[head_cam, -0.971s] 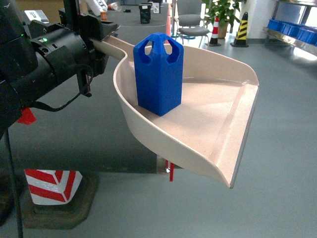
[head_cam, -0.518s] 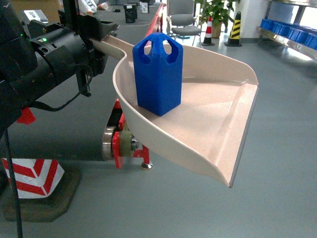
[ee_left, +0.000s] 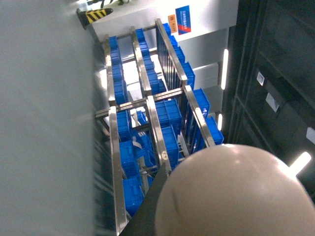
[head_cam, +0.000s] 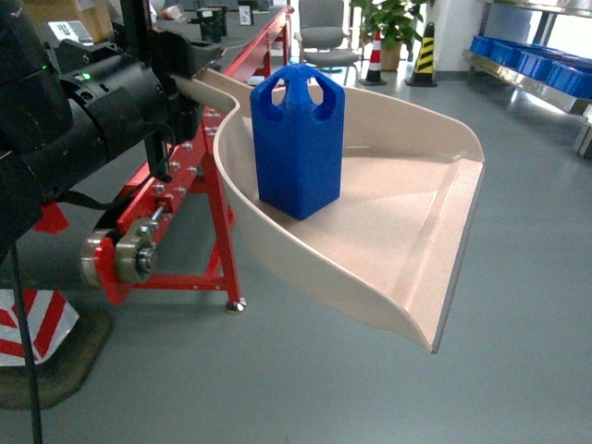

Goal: Place part in tray to right shelf

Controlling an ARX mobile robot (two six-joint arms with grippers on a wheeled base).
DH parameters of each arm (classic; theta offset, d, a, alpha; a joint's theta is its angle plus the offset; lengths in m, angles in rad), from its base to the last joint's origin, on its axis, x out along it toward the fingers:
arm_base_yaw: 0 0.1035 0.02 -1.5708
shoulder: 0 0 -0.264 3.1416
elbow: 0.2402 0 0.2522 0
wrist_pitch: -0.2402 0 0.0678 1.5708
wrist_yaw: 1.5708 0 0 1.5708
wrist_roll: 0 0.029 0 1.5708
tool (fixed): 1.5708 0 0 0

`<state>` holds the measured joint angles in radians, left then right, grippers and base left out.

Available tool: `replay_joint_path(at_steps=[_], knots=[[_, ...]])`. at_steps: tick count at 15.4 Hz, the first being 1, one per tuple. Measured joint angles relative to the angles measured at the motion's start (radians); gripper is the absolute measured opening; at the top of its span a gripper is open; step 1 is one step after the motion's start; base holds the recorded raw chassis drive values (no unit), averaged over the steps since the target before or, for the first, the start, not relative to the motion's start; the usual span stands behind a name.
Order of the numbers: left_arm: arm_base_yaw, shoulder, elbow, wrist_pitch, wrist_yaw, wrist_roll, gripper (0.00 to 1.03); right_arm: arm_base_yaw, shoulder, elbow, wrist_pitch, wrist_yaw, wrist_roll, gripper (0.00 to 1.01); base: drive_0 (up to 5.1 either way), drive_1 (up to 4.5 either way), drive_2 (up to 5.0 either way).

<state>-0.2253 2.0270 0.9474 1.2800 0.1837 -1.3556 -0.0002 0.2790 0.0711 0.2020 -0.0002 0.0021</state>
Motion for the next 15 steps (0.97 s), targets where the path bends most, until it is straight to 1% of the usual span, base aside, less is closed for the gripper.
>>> replay_joint_path(at_steps=[14, 15], knots=[[0.0, 0.0, 0.0, 0.006, -0.001, 0.0, 0.12, 0.0, 0.0, 0.0, 0.0, 0.0, 0.0, 0.98, 5.1, -2.38, -2.4], [0.001, 0.0, 0.0, -0.002, -0.002, 0.001, 0.12, 0.0, 0.0, 0.0, 0.0, 0.0, 0.0, 0.98, 0.0, 0.0, 0.0]])
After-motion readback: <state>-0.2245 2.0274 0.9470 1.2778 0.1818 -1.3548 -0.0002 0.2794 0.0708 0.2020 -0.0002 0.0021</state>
